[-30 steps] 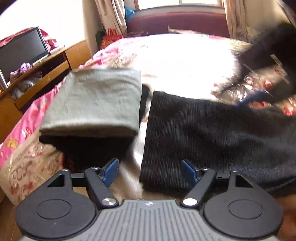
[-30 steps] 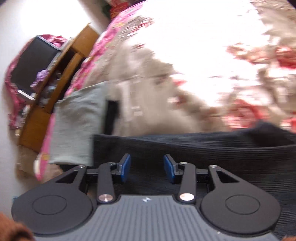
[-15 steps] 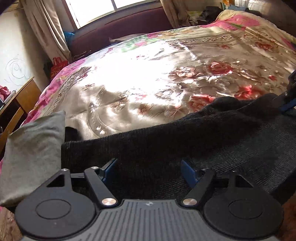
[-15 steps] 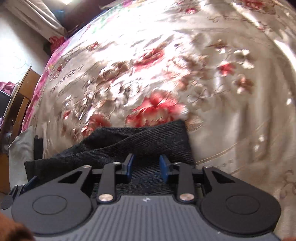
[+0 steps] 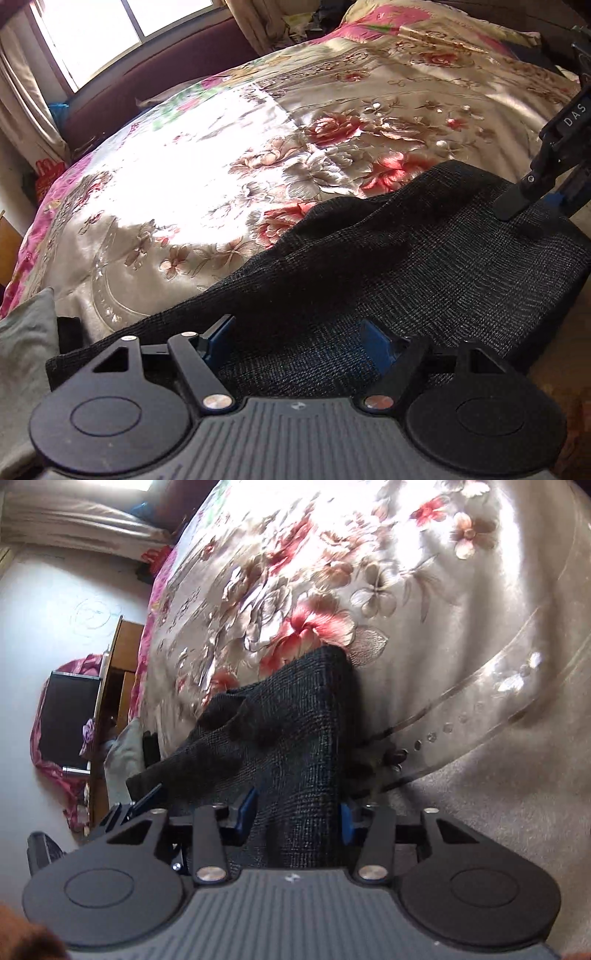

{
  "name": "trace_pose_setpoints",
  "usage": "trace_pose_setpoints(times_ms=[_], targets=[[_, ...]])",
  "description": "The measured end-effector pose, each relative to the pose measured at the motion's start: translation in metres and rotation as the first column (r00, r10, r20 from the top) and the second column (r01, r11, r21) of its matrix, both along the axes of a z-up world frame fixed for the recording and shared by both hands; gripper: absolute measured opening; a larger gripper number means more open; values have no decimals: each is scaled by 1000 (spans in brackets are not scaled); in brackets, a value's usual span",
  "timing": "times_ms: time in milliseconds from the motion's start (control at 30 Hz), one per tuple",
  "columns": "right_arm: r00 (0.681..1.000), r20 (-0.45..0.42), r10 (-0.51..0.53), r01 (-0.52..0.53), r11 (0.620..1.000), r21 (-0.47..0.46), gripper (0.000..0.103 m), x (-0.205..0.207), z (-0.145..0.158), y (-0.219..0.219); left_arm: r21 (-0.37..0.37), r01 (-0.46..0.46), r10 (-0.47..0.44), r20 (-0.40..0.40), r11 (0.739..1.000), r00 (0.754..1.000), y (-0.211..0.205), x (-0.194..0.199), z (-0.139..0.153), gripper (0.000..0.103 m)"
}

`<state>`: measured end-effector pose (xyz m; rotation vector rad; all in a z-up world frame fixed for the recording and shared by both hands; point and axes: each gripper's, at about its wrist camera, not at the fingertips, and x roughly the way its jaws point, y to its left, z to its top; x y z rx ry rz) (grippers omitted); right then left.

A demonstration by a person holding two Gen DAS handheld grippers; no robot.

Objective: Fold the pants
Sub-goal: 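Grasp the edge of the folded trousers with the right gripper and lift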

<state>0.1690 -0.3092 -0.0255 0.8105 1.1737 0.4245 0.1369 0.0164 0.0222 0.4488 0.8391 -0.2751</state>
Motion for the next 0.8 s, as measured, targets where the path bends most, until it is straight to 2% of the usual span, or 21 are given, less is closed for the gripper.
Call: trace_pose_setpoints(times_ms=[67, 100, 133, 200, 233, 300, 400, 500, 600, 700, 767, 800], targets=[[1000, -27, 5, -3, 998, 58, 46, 11, -19, 2, -1, 3, -3, -8, 1000, 1000, -3, 4, -3, 88], [999, -30, -21, 24, 995, 96, 41, 15, -28, 4, 1, 1, -1, -12, 1000, 1000, -4, 6, -4, 88], [998, -31, -51, 54, 992, 112, 26, 18, -32, 5, 2, -6, 6, -19, 1000, 1000, -7, 9, -7, 88], [997, -35, -63, 67, 992, 107, 19, 18, -27, 6, 4, -16, 16, -30, 1000, 999, -12, 13, -9, 88], [997, -36, -73, 76, 990, 120, 12, 15, -24, 2, 2, -15, 15, -37, 1000, 999, -16, 15, -10, 87], [995, -34, -99, 103, 984, 145, 10, 8, -15, -10, 1, -1, 1, -44, 1000, 999, -28, 16, -9, 87], [990, -33, -134, 137, 984, 117, 7, -3, 0, -43, -24, 55, -56, -44, 998, 997, -58, 18, -5, 87], [979, -35, -203, 203, 979, 13, 6, -15, 8, -85, -76, 113, -118, -58, 991, 991, -99, 23, -9, 87], [965, -38, -259, 257, 964, -64, 6, -27, 14, -126, -137, 189, -199, -65, 972, 978, -143, 26, -19, 87], [966, -30, -257, 257, 966, 1, 13, -33, 15, -151, -173, 249, -260, -42, 953, 965, -178, 27, -19, 87], [974, -15, -226, 226, 974, -5, 15, -34, 12, -153, -195, 261, -273, -37, 945, 961, -186, 27, -15, 87], [979, -12, -206, 206, 979, -15, 22, -33, 8, -151, -195, 264, -276, -41, 945, 960, -186, 26, -14, 87]])
